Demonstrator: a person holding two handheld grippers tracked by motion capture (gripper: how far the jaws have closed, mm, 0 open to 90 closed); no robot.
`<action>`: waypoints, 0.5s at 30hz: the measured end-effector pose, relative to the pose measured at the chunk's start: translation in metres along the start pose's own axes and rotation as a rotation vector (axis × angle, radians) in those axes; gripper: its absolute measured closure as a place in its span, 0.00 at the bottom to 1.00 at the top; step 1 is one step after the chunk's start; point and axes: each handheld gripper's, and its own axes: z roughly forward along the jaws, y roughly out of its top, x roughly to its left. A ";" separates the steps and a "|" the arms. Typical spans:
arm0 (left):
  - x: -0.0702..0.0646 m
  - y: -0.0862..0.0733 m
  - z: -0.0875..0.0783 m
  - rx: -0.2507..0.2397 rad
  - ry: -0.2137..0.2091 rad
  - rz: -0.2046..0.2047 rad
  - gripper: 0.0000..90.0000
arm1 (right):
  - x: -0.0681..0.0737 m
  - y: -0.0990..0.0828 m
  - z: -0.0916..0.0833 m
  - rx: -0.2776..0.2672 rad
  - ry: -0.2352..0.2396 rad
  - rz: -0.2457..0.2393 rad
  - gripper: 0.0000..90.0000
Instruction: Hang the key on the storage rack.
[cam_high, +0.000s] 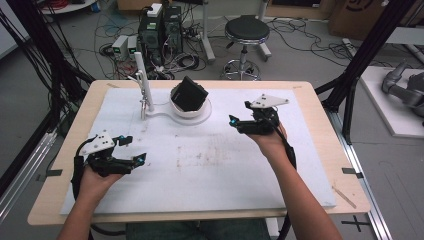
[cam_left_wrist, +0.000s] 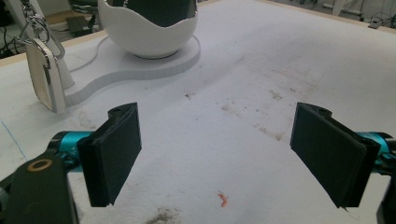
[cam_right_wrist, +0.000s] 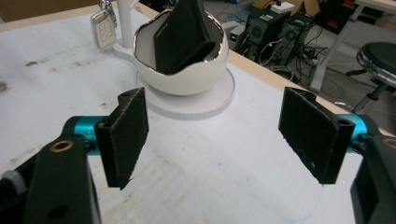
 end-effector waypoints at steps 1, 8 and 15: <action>0.000 0.000 0.000 0.000 -0.002 -0.002 0.18 | -0.002 -0.005 -0.003 -0.009 -0.003 0.010 0.25; -0.001 -0.001 0.001 -0.001 -0.003 -0.001 0.18 | -0.005 -0.041 -0.024 -0.017 -0.016 0.070 0.24; 0.000 0.000 0.002 -0.012 0.000 -0.001 0.18 | 0.001 -0.069 -0.034 0.012 -0.016 0.089 0.22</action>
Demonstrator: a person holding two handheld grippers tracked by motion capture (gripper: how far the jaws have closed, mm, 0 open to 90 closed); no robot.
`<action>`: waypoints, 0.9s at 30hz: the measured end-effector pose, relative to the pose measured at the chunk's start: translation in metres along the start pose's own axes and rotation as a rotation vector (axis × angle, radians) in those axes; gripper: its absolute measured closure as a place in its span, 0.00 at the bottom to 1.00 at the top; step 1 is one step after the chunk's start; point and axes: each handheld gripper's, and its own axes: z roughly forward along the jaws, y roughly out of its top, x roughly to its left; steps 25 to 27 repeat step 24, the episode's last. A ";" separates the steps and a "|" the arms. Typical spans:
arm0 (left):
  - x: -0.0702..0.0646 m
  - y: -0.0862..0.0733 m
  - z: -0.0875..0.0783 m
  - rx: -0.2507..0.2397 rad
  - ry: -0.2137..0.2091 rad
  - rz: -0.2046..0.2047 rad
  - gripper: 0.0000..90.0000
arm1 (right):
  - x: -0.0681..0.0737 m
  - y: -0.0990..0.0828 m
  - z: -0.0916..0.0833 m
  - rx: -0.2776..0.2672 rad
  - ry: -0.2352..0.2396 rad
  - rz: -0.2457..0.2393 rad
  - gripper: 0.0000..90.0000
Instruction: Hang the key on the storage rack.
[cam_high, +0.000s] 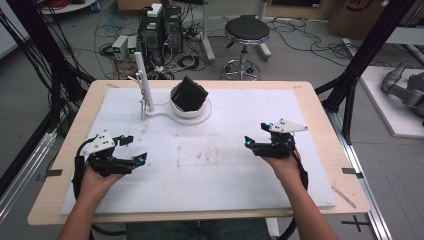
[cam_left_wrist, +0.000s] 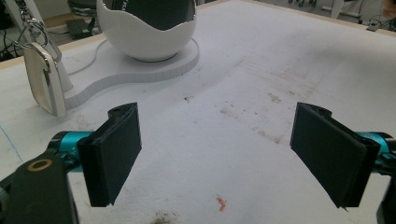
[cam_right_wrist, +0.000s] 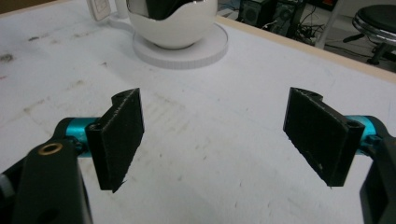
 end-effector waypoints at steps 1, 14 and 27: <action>0.000 -0.001 0.001 -0.001 0.000 -0.006 0.18 | 0.000 -0.004 0.000 -0.006 0.000 -0.002 0.22; 0.002 -0.002 0.003 0.004 -0.005 -0.014 0.18 | -0.001 -0.019 -0.002 -0.009 -0.001 -0.001 0.22; 0.004 -0.002 0.003 0.002 -0.012 -0.012 0.18 | -0.004 -0.019 -0.002 -0.016 -0.032 0.003 0.22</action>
